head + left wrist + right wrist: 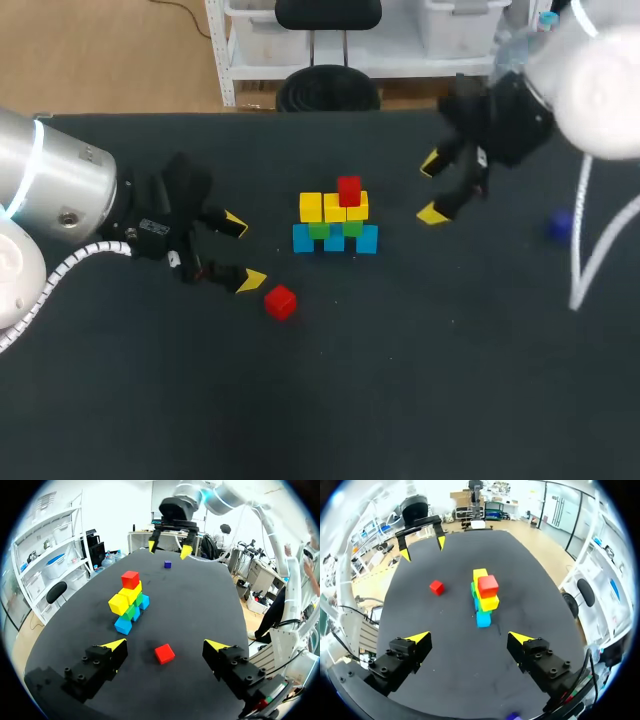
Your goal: Place the blue cubes, place green cubes on the blue cubes, place the yellow cubes on the green cubes, then place the red cubes on the yellow cubes, and place purple cube on the red cubes.
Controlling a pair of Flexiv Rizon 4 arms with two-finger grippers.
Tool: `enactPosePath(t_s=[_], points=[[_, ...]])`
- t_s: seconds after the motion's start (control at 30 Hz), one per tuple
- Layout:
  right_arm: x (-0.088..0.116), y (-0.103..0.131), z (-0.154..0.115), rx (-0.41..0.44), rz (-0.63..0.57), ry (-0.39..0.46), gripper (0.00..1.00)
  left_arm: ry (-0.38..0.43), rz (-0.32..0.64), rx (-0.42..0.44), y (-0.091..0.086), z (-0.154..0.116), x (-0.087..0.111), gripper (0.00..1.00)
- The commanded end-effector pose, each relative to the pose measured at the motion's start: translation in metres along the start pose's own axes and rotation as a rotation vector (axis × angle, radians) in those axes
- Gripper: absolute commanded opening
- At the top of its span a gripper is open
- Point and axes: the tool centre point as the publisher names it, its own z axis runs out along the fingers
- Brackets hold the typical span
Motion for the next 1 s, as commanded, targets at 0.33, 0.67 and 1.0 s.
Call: enactPosePath(t_s=[0.33, 0.67, 1.0], points=[[0.037, 0.028, -0.025, 0.173, 0.065, -0.141, 1.00, -0.005, 0.001, 0.000, 0.000, 0.001, 0.001, 1.00], [0.040, 0.030, -0.026, 0.152, 0.059, -0.194, 1.00, -0.005, 0.001, 0.000, 0.000, 0.001, 0.001, 1.00], [0.039, 0.030, -0.025, 0.149, 0.055, -0.192, 1.00, -0.005, 0.001, 0.000, 0.000, 0.001, 0.001, 1.00]])
